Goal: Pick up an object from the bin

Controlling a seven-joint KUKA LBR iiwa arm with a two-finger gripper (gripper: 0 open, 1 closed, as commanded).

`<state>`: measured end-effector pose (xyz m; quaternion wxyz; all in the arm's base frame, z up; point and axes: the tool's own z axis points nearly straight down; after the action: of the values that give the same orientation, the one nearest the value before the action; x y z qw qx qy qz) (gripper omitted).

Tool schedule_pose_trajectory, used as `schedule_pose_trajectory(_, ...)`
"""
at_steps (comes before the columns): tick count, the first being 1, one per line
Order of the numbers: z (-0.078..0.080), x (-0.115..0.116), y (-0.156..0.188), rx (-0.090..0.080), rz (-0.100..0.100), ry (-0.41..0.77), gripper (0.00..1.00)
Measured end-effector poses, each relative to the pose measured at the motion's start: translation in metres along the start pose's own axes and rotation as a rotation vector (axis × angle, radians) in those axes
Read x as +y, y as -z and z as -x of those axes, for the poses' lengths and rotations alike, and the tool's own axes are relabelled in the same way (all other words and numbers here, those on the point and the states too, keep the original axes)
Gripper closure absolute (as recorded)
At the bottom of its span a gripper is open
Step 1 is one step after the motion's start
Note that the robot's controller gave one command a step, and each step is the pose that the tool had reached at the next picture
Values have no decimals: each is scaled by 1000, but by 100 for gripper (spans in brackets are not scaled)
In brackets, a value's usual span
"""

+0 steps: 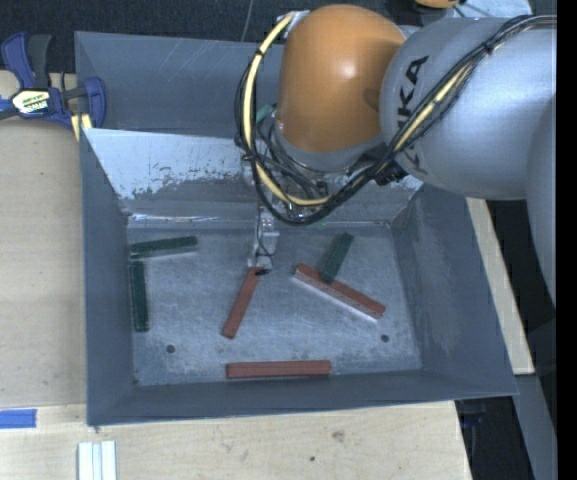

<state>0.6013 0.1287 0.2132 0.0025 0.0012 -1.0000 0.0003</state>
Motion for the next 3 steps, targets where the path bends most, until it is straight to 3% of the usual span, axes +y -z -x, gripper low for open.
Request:
schedule_pose_trajectory(1,2,0,5,-8,2,-2,0)
schedule_pose_trajectory(2,-20,-7,-41,-15,2,36,0)
schedule_pose_trajectory(3,-21,-35,-77,-4,1,121,0)
